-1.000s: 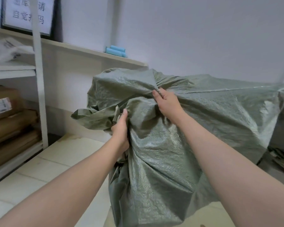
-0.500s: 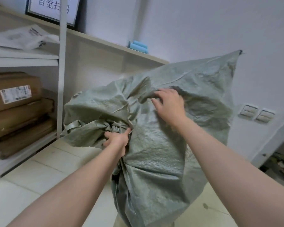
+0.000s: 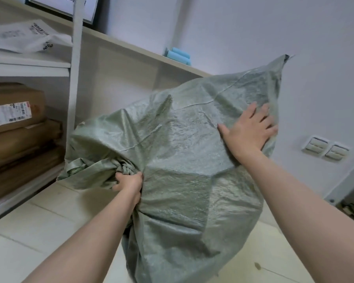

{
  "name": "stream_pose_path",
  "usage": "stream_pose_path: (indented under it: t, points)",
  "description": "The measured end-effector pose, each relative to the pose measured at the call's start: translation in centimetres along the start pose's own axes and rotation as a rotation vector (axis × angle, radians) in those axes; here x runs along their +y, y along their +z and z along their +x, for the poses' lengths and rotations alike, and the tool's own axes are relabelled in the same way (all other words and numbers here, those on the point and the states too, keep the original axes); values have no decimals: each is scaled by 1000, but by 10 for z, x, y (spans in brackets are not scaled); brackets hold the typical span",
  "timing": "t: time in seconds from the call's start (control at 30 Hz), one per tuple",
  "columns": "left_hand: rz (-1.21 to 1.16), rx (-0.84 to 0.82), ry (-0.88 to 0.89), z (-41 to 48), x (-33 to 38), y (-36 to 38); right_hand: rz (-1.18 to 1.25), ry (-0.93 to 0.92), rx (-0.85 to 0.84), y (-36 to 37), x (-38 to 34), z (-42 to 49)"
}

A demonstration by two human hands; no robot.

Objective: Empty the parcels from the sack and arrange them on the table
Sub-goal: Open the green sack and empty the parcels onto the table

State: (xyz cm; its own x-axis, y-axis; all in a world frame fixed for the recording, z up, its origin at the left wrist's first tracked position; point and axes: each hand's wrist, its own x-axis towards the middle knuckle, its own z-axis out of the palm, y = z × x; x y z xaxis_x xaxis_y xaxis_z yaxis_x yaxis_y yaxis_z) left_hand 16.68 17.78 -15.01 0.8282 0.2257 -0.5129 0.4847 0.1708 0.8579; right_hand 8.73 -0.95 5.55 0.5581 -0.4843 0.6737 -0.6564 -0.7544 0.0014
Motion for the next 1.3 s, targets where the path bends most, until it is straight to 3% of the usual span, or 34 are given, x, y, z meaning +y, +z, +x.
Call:
stream_pose_path:
  t: [0.23,0.5,0.7,0.83,0.97,1.03,1.3]
  points:
    - [-62,-48,8,40,-3,-1,209,198,27,-8,-21,12]
    - [-126,-139,33,46,-26,12,532,56,145,-31,0,-3]
    - [-210,-183,24,19,-47,30,770,183,12,-46,38,-18]
    - [-204,-186,20,16,-51,52,652,69,97,-51,67,-15]
    - [-293,-284,34,-44,-51,59,829,-138,324,-55,72,-7]
    - [-451,-359,-84,-51,-76,71,906,-261,381,-57,66,-5]
    - [-639,-636,-492,-132,-157,133,778,-625,185,-5,74,-17]
